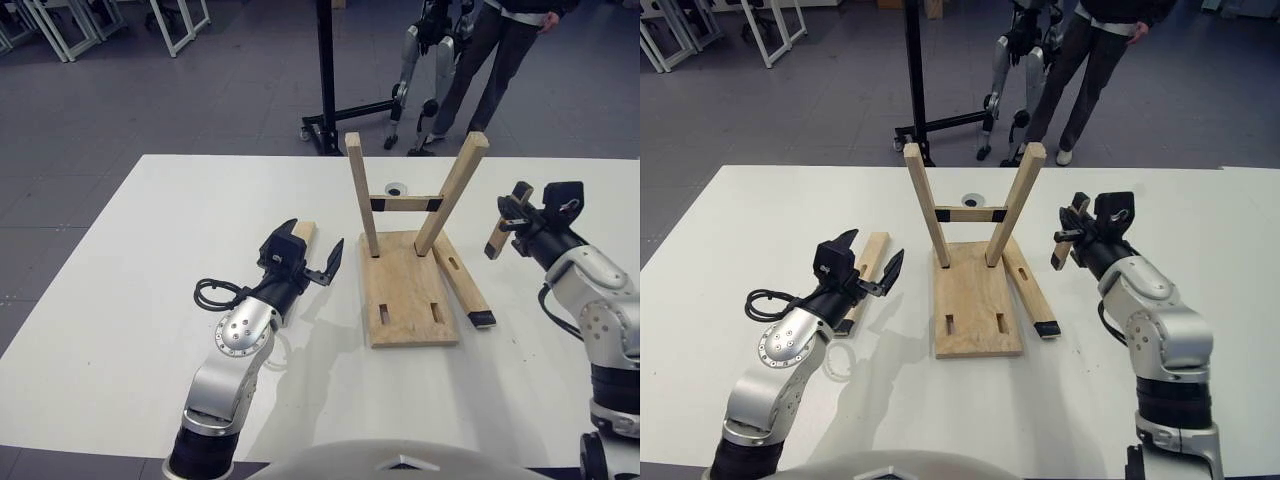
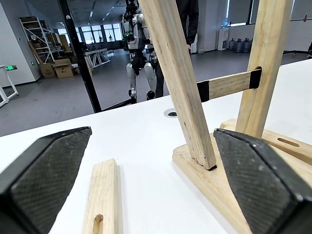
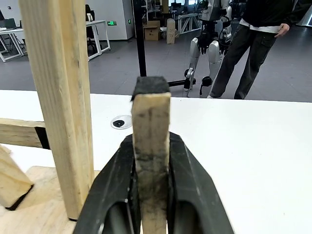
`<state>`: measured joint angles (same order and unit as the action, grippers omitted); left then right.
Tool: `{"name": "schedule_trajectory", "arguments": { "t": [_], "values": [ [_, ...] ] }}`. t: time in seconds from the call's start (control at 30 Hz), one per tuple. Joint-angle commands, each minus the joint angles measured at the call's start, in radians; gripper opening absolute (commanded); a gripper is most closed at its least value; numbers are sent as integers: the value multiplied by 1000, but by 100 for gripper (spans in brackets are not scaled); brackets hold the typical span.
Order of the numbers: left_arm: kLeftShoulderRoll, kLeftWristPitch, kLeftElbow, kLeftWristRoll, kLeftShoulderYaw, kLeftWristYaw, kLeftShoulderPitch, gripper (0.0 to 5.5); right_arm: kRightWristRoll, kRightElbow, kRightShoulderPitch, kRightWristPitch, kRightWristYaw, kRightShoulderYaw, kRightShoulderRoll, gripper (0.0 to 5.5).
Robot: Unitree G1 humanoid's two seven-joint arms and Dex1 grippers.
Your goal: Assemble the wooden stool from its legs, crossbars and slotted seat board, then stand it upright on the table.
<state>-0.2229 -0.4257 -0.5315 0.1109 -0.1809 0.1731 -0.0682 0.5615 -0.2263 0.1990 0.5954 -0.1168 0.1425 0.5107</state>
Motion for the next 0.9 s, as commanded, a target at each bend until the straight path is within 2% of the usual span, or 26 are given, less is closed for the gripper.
{"name": "schedule_trajectory", "arguments": {
  "t": [0.03, 0.37, 0.9],
  "values": [
    [9, -9, 8, -15, -7, 1, 11, 463, -57, 48, 18, -46, -28, -18, -44, 40],
    [15, 1, 23, -27, -12, 9, 14, 463, -148, 126, 32, -91, -86, -60, -142, 40],
    [16, -4, 24, -39, -17, 23, 21, 463, -245, 280, 29, -198, -122, -54, -217, 40]
  ]
}}
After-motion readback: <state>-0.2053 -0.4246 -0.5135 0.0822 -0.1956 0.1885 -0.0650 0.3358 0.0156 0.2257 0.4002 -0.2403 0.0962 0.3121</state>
